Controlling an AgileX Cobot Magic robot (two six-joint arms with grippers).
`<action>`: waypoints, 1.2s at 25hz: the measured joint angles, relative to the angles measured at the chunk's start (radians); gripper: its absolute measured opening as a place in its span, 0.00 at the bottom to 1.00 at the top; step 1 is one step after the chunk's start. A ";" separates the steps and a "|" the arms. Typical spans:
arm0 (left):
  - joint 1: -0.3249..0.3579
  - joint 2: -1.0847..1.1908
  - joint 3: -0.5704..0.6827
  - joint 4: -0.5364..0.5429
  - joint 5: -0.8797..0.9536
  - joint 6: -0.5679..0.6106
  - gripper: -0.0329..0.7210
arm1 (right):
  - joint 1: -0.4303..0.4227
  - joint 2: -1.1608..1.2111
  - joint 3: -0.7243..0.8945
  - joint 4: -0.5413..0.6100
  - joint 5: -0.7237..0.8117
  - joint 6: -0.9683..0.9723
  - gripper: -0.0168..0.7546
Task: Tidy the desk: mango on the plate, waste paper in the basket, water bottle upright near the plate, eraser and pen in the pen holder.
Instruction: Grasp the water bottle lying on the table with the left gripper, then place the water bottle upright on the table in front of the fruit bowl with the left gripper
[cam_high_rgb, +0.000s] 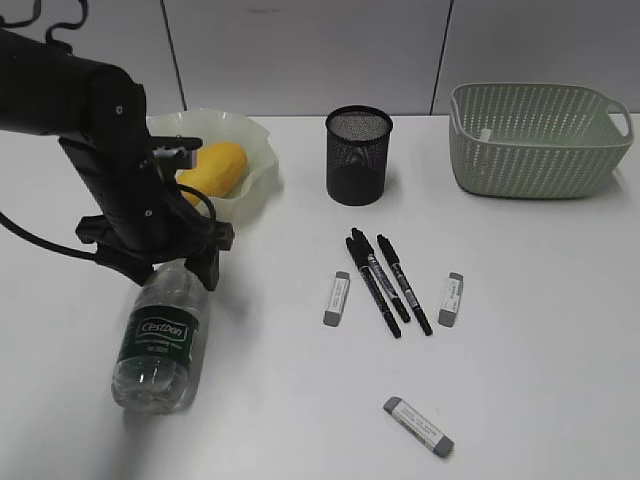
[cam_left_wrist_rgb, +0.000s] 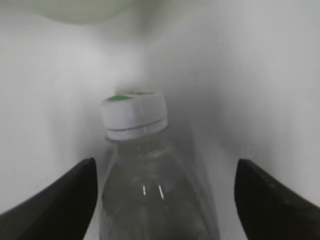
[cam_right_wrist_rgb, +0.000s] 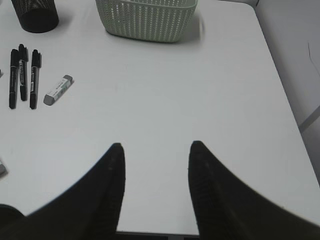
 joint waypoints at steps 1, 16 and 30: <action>0.000 0.011 0.000 0.001 0.002 -0.002 0.84 | 0.000 0.000 0.000 0.000 0.000 0.000 0.47; 0.039 -0.543 0.551 0.287 -0.717 -0.010 0.52 | 0.000 0.000 0.000 0.005 -0.001 0.000 0.46; 0.249 -0.359 0.759 0.428 -1.464 0.083 0.51 | 0.000 0.000 0.000 0.005 -0.001 0.000 0.46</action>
